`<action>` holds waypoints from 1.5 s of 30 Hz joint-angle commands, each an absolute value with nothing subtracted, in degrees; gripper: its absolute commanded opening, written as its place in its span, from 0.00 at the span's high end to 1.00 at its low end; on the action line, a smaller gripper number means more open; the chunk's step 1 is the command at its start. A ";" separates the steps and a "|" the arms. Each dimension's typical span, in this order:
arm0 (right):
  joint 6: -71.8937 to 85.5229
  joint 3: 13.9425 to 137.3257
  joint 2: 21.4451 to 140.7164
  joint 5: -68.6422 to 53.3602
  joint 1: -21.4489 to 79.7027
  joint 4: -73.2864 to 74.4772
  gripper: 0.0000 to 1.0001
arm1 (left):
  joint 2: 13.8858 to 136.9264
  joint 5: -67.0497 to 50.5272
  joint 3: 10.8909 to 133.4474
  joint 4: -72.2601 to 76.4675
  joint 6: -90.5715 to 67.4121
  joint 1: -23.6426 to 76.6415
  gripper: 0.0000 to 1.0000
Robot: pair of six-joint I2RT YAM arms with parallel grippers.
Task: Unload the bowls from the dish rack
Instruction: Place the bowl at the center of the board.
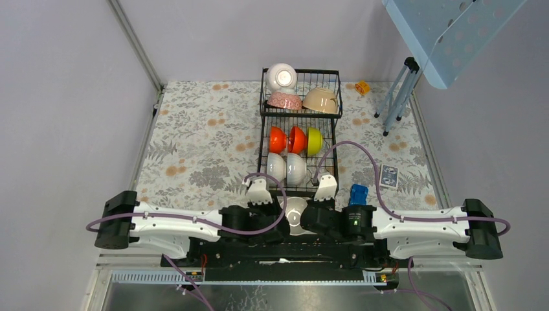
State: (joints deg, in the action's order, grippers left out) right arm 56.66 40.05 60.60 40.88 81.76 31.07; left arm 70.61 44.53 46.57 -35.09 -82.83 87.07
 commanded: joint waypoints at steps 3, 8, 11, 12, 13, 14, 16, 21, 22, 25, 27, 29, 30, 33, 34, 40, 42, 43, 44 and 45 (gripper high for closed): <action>58.36 44.02 61.58 42.73 82.18 29.77 1.00 | 72.72 44.29 50.42 -36.74 -81.81 87.80 0.71; 58.18 44.47 62.13 42.57 82.19 30.08 1.00 | 73.02 44.36 50.65 -36.81 -81.65 87.98 0.85; 58.08 44.65 62.15 42.54 82.18 30.09 1.00 | 73.12 44.31 50.63 -36.70 -81.65 87.98 0.93; 58.04 44.65 62.14 42.46 82.18 30.14 1.00 | 73.12 44.30 50.63 -36.72 -81.65 88.03 0.97; 58.09 44.65 62.09 42.39 82.18 30.17 1.00 | 73.12 44.25 50.63 -36.64 -81.57 88.05 1.00; 57.96 44.77 62.10 42.30 82.18 30.15 1.00 | 73.11 44.27 50.65 -36.69 -81.56 88.06 1.00; 57.77 44.82 62.18 42.03 82.20 30.06 1.00 | 73.15 44.27 50.63 -36.60 -81.49 88.07 1.00; 56.76 45.01 61.99 41.27 82.18 29.55 0.95 | 73.21 44.81 50.92 -36.49 -81.38 88.45 1.00; 56.58 44.99 61.92 41.05 82.18 29.39 0.92 | 73.17 44.90 50.89 -36.31 -81.17 88.50 1.00; 56.35 44.67 61.58 40.57 82.17 29.02 0.82 | 72.91 44.90 50.73 -35.03 -80.61 88.70 1.00; 56.26 44.61 61.50 40.36 82.18 28.92 0.75 | 72.65 44.82 50.67 -34.41 -80.36 88.68 1.00; 56.25 44.65 61.45 40.14 82.18 28.94 0.70 | 72.56 44.90 50.63 -34.16 -80.33 88.66 1.00; 56.05 44.69 61.37 39.97 82.18 28.87 0.68 | 72.47 44.87 50.60 -33.98 -80.21 88.68 1.00; 55.85 44.78 61.08 39.62 82.17 28.86 0.58 | 72.10 44.95 50.53 -33.55 -80.05 88.73 1.00; 55.68 44.91 60.92 39.44 82.18 28.91 0.53 | 72.01 44.94 50.46 -33.49 -80.02 88.69 1.00; 54.91 46.49 58.33 38.26 82.18 30.98 0.22 | 70.58 45.83 50.45 -33.78 -79.32 88.68 1.00; 53.73 47.48 56.60 37.62 82.18 32.12 0.14 | 69.49 46.53 50.60 -34.20 -78.90 88.68 1.00; 52.69 48.08 55.61 37.50 82.18 32.88 0.11 | 68.94 47.09 50.81 -34.67 -78.61 88.68 1.00; 51.48 48.72 54.48 36.99 82.18 33.54 0.10 | 68.17 47.76 51.07 -35.32 -78.08 88.68 1.00; 50.15 49.26 53.28 36.47 82.18 34.19 0.09 | 67.28 49.01 51.44 -36.57 -77.63 88.66 1.00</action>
State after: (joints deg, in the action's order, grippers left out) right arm 53.82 45.06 57.58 37.26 81.76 31.55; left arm 72.25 43.75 48.40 -37.63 -78.78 88.47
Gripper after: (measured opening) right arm 0.887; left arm 0.092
